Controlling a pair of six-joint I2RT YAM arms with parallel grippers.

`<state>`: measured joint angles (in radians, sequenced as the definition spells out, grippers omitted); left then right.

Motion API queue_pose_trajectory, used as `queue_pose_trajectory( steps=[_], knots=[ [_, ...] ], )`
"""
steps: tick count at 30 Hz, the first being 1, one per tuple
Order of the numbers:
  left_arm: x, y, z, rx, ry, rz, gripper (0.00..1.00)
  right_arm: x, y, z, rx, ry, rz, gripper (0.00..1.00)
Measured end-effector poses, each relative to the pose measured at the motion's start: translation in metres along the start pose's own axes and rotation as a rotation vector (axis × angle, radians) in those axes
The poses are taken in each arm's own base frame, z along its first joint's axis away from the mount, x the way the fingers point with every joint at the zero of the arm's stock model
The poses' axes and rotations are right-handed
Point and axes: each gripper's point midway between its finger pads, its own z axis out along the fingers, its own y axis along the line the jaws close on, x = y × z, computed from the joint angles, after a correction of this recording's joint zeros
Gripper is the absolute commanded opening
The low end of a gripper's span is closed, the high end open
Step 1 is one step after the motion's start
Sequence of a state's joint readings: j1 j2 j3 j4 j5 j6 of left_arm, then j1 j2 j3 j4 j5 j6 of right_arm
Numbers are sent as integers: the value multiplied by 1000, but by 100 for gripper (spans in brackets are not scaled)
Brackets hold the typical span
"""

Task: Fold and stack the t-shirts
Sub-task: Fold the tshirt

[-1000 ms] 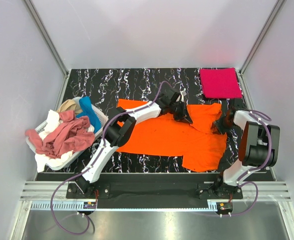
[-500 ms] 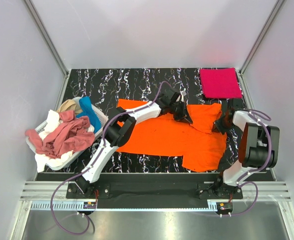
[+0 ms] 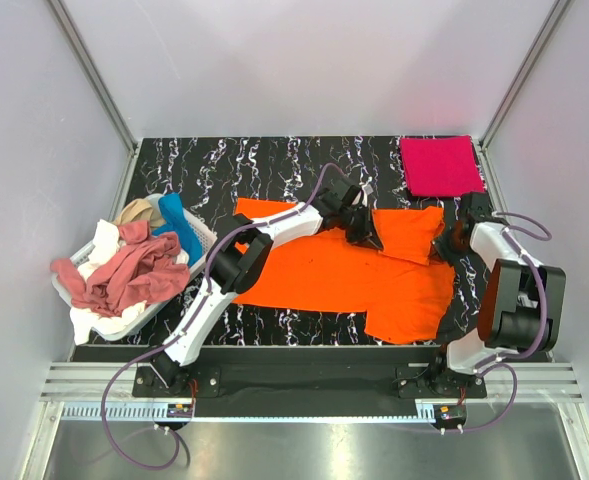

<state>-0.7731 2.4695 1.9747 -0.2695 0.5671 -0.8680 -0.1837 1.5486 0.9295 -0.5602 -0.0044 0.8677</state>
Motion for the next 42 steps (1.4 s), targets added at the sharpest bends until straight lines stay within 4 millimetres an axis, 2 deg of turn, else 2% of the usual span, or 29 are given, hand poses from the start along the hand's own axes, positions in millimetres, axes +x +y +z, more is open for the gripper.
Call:
queue_pose_trajectory(
  steps=[9,17,22,26,27,28,30,32,35,37,39,42],
  knots=[
    [7,9,-1,-33,23,17,0,-1,3,-36,-83,-74,30,0],
    [14,14,0,-58,44,35,0,15,-25,-23,-13,-55,45,0],
    [20,21,0,-101,53,53,0,20,-30,-19,-13,-53,60,0],
    [18,20,-3,-119,49,66,0,22,-31,-24,-64,-83,91,1],
    [17,19,-3,-119,47,71,0,23,-31,-25,-79,-93,100,4],
    [16,19,-3,-120,45,75,5,24,-32,-26,-88,-99,109,7],
    [17,20,-4,-130,49,80,22,25,-34,-26,-95,-104,119,19],
    [18,26,-7,-160,54,87,25,22,-36,-25,-83,-117,114,30],
    [18,35,-18,-213,63,96,34,16,-36,-26,-47,-123,81,38],
    [14,34,-32,-243,51,113,39,7,-27,-29,-45,-121,29,38],
    [0,28,-53,-259,13,144,41,-5,-6,-32,-78,-106,-57,38],
    [-33,13,-94,-245,-78,189,42,-29,31,-32,-148,-108,-175,38]
  ],
)
